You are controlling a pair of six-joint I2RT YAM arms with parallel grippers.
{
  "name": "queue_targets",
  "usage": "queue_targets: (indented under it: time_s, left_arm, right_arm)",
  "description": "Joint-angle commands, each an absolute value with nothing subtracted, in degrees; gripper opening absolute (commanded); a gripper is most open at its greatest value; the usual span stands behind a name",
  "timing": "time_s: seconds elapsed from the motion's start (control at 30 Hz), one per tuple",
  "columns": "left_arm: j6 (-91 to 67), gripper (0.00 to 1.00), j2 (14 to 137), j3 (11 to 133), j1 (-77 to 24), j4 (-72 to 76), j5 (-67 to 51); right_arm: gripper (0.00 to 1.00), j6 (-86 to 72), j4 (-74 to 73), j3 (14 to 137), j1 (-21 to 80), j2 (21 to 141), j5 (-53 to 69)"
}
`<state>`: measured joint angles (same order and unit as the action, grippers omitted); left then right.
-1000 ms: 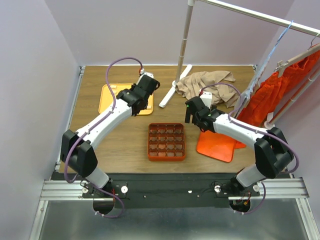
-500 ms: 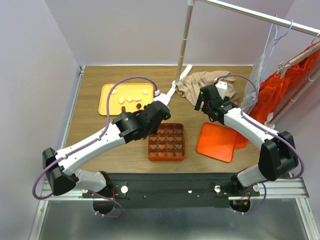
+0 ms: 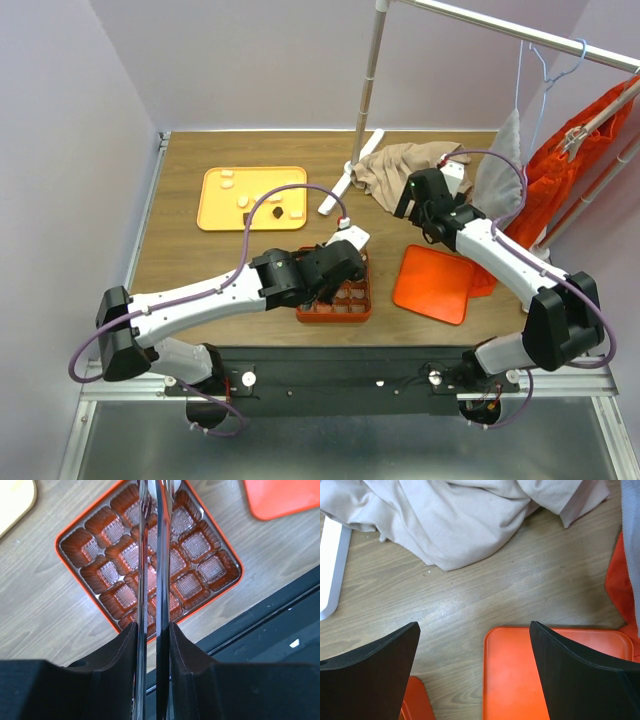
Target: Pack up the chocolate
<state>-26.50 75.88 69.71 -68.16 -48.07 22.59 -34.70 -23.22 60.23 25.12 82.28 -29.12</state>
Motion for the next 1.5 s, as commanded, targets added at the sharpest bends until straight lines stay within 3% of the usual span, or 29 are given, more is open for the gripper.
queue_targets:
  time_s: [0.0,0.9,0.93,1.1,1.2,1.47]
  left_arm:
    - [-27.33,0.00,77.52,68.91,-68.73,-47.02,23.02]
    - [-25.49,0.00,81.91,72.33,-68.73,-46.58,24.52]
    - [-25.49,0.15,81.91,72.25,-68.73,-46.49,24.52]
    - [-24.61,0.19,81.74,72.16,-68.73,-46.58,24.61]
    - [-24.52,0.26,81.48,72.25,-68.73,-47.02,24.78]
    - [-24.43,0.27,80.77,71.45,-68.73,-46.32,23.73]
  right_arm:
    - [1.00,-35.16,-23.38,59.06,24.79,80.86,-29.79]
    - [1.00,-34.10,-23.38,59.24,24.79,84.29,-27.25]
    - [1.00,-34.01,-23.38,59.24,24.79,84.55,-27.07]
    - [1.00,-34.10,-23.38,60.03,24.79,85.25,-26.72]
    - [1.00,-34.19,-23.38,60.03,24.79,85.69,-25.84]
    - [1.00,-34.45,-23.38,59.59,24.78,86.48,-24.53]
